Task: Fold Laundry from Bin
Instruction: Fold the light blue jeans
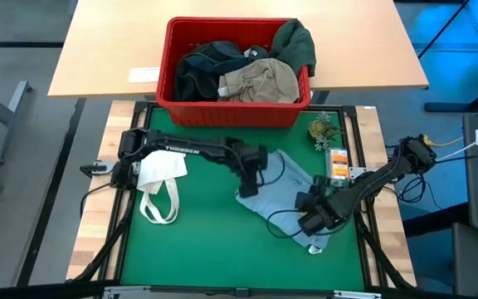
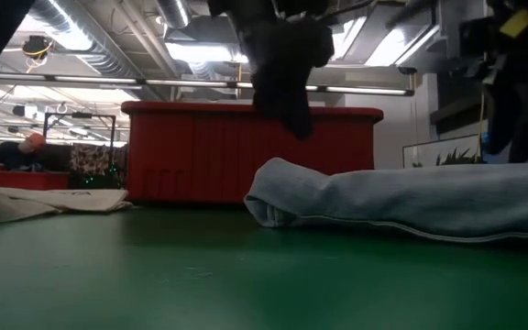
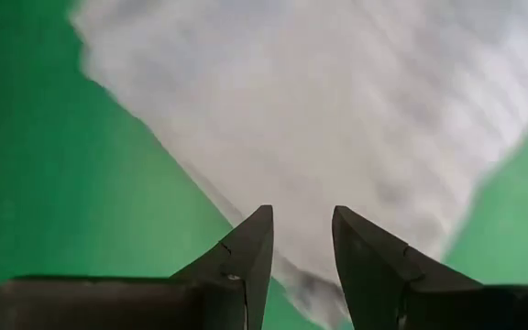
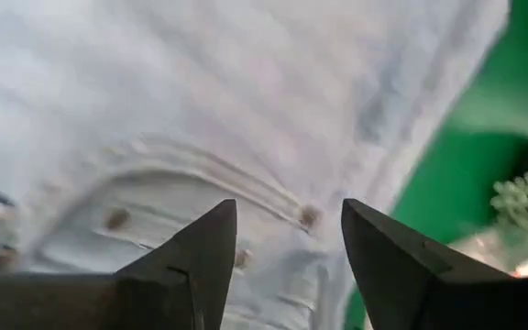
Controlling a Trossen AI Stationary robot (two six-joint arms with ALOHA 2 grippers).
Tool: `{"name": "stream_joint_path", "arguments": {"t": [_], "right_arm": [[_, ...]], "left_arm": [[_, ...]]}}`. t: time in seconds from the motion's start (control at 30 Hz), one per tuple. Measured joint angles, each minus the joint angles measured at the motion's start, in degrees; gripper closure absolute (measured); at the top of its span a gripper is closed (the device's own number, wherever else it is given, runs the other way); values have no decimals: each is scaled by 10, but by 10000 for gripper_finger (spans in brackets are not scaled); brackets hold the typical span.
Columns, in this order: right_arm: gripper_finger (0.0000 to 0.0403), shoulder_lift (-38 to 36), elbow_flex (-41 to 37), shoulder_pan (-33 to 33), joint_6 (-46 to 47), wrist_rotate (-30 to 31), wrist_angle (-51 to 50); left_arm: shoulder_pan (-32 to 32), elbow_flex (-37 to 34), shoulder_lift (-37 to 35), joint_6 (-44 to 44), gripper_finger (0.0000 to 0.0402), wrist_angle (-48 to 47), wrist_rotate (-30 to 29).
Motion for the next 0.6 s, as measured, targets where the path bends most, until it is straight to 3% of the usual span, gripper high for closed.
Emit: {"name": "stream_joint_path", "arguments": {"t": [0.23, 0.37, 0.6], "right_arm": [[203, 0, -17, 0, -45, -45, 142], [203, 0, -42, 0, -48, -80, 208], [203, 8, -88, 0, -27, -91, 244]], "left_arm": [[-44, 0, 3, 0, 292, -20, -6], [-61, -9, 16, 0, 292, -7, -39], [-62, -87, 22, 0, 292, 50, -52]]}}
